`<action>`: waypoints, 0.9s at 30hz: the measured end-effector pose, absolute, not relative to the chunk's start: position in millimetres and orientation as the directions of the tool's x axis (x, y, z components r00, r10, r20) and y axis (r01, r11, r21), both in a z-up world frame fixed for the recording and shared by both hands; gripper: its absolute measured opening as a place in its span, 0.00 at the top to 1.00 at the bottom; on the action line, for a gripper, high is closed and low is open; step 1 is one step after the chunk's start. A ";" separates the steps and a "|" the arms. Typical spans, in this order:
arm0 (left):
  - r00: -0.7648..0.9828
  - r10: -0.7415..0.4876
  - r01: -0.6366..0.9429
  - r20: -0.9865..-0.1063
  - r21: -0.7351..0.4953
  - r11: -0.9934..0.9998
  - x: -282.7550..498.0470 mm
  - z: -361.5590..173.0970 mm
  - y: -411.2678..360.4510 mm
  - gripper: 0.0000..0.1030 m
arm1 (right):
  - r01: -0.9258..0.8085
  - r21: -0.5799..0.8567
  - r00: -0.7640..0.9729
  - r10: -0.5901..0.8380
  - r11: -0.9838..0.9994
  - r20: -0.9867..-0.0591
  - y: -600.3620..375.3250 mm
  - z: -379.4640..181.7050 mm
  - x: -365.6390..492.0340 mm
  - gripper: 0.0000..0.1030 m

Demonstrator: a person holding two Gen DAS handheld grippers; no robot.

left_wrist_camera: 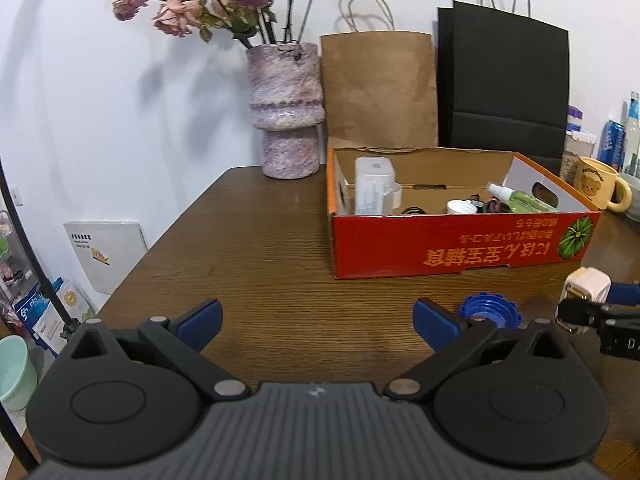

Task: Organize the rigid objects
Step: 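Grasp the white plug adapter with the right tool while the left tool grasps the blue cap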

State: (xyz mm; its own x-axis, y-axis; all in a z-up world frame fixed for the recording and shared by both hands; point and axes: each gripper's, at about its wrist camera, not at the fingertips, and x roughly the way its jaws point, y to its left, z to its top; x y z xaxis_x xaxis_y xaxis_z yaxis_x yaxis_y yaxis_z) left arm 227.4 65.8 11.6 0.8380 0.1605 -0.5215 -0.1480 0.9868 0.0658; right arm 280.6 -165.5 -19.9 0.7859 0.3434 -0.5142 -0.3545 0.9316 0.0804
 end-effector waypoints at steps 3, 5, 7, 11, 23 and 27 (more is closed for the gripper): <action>0.835 0.147 -0.132 -0.530 0.068 0.989 230.1 11.1 54.4 0.00 | -0.349 0.079 0.795 0.339 0.934 -0.503 -174.3 -18.0 280.4 0.45; 0.834 0.140 -0.121 -0.534 0.071 0.990 232.4 9.9 46.5 0.00 | -0.345 0.081 0.799 0.338 0.935 -0.497 -180.0 -17.4 281.0 0.45; 0.832 0.131 -0.110 -0.540 0.072 0.991 235.1 8.3 38.9 0.00 | -0.341 0.082 0.805 0.335 0.937 -0.490 -186.8 -16.5 281.2 0.45; 0.823 0.123 -0.102 -0.554 0.069 0.992 241.7 5.4 25.7 0.00 | -0.336 0.071 0.821 0.329 0.939 -0.466 -200.3 -15.1 282.1 0.45; 0.798 0.084 -0.056 -0.597 0.066 0.996 260.3 -11.8 -17.6 0.00 | -0.274 0.052 0.845 0.266 0.960 -0.464 -234.3 -19.0 294.3 0.45; 0.781 0.094 -0.051 -0.617 0.087 0.995 270.8 -22.5 -29.4 0.00 | -0.262 0.062 0.847 0.260 0.963 -0.464 -237.2 -20.1 295.7 0.45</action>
State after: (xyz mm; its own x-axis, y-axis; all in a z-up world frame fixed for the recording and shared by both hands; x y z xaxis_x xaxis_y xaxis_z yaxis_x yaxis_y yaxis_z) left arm 270.8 -29.4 -22.5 0.7810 0.0941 -0.6175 -0.0513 0.9949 0.0867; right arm 295.7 -237.2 -20.1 0.8468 0.2603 -0.4638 -0.2619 0.9631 0.0623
